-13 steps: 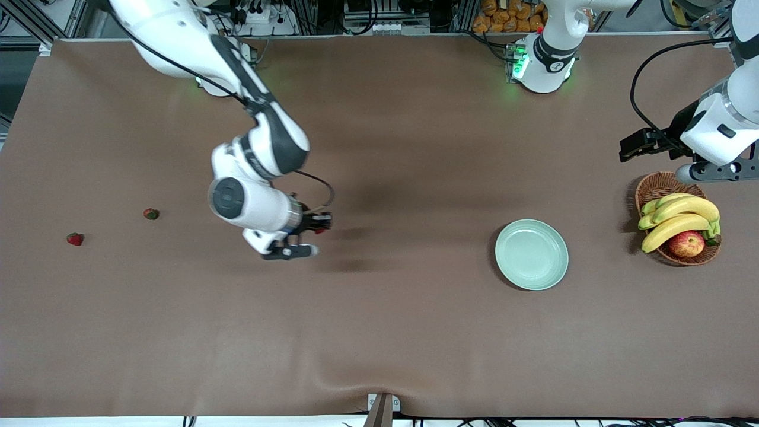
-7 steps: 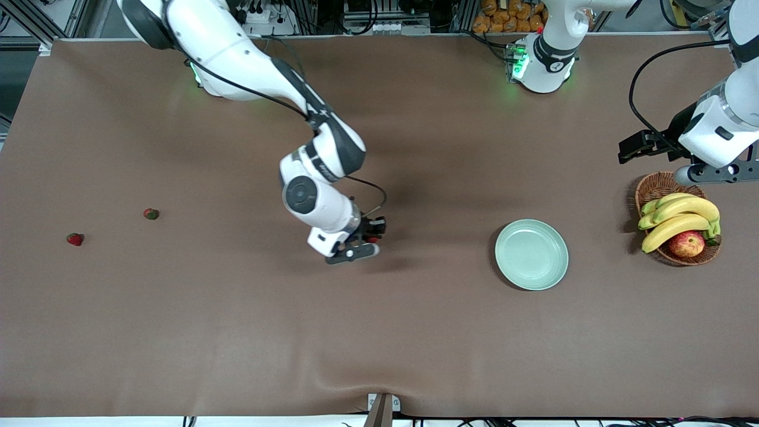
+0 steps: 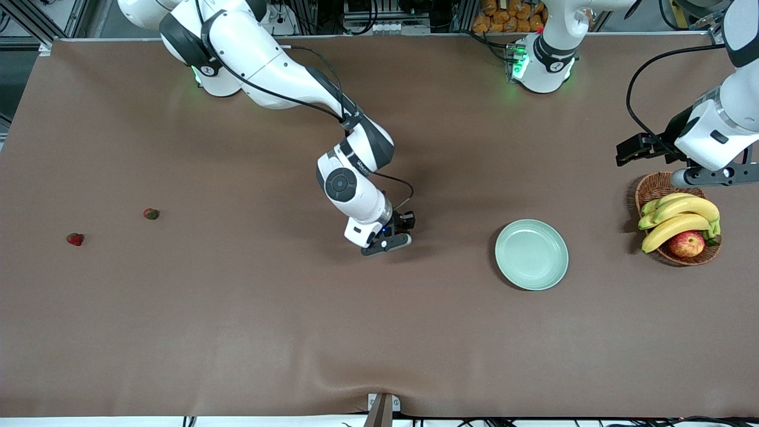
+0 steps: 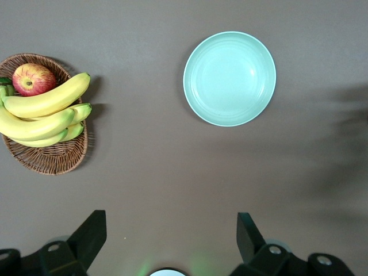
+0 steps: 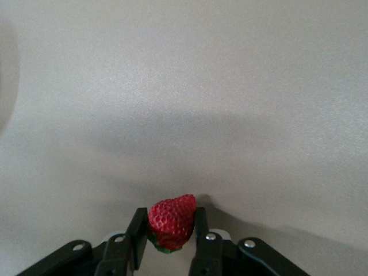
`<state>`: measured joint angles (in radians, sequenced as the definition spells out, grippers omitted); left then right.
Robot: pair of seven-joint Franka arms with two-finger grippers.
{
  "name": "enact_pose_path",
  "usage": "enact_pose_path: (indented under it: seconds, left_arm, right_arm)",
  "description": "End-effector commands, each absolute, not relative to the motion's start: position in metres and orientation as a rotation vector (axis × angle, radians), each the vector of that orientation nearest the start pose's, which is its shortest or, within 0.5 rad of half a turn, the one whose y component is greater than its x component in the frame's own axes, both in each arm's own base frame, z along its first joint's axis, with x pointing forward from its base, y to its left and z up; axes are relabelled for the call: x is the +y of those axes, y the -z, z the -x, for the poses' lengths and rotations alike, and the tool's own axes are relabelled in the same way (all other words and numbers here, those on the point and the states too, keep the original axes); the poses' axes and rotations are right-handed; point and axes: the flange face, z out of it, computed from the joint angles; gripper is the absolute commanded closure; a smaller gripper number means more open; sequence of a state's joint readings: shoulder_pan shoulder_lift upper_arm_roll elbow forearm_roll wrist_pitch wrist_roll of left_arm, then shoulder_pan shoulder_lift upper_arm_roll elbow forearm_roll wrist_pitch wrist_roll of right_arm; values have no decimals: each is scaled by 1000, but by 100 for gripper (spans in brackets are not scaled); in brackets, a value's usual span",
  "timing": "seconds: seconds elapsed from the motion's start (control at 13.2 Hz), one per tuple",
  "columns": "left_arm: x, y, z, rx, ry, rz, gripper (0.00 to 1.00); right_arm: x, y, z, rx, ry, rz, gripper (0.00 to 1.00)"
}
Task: Collect all strawberries into plate
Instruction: 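Carry the strawberry toward the plate and set it down with the right gripper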
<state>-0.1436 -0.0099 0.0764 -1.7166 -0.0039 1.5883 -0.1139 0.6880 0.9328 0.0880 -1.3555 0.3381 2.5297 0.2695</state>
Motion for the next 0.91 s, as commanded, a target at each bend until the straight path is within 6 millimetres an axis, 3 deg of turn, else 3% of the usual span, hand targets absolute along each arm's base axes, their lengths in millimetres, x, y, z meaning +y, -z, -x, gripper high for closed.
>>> enact_pose_path:
  seconds: [0.0,0.15,0.38,0.61,0.83]
  left_arm:
    - [-37,-558,-545,-41,-163,3131,0]
    - [-39,-553,-546,-53,-154,3131,0]
    - [-47,-544,-547,-44,-135,3135,0]
    - [-52,-532,-549,-59,-119,3137,0]
    - [-87,-524,-549,-150,-122,3126,0]
  right_arm:
    - [521,-185,-561,-268,106,2742,0]
    - [520,-202,-566,-270,134,2731,0]
    - [495,-231,-584,-234,133,2736,0]
    - [454,-263,-608,-197,53,2765,0]
    - [403,-284,-627,-143,-6,2828,0]
